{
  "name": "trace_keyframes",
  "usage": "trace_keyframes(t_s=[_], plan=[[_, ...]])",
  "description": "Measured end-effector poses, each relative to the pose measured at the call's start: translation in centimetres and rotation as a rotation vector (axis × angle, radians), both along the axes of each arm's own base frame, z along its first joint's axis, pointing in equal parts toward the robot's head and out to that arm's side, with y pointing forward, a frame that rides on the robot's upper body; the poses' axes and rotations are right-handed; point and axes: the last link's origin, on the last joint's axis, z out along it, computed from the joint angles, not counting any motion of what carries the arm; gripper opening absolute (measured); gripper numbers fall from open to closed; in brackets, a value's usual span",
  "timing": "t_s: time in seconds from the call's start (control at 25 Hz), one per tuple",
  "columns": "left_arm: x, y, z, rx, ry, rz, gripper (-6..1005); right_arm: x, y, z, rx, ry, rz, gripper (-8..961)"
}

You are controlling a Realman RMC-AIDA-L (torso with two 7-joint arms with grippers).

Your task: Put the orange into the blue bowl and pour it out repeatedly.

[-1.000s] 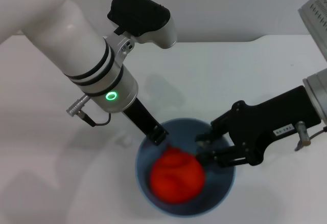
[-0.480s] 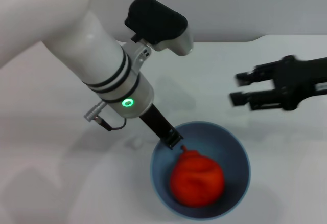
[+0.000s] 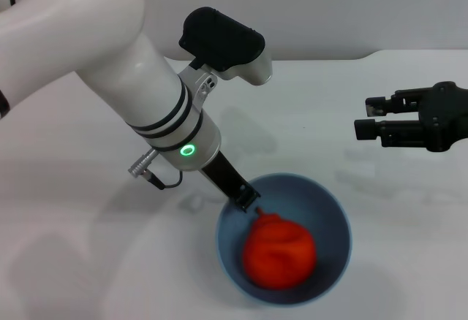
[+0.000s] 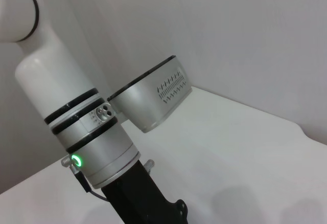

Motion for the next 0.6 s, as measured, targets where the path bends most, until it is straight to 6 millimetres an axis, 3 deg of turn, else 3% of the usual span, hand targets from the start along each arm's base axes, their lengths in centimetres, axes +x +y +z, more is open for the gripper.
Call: trace_keyframes(t_s=[0.36,0.6], plan=[[0.0,0.5,0.6,0.028,-0.025,0.01,78,0.4,0.5,-0.1,0.027,-0.004,-0.024,529],[-0.1,2.7,4.6,0.164,-0.17,0.047,257,1.2,0.7,0.0,0.056,-0.005,-0.06,529]])
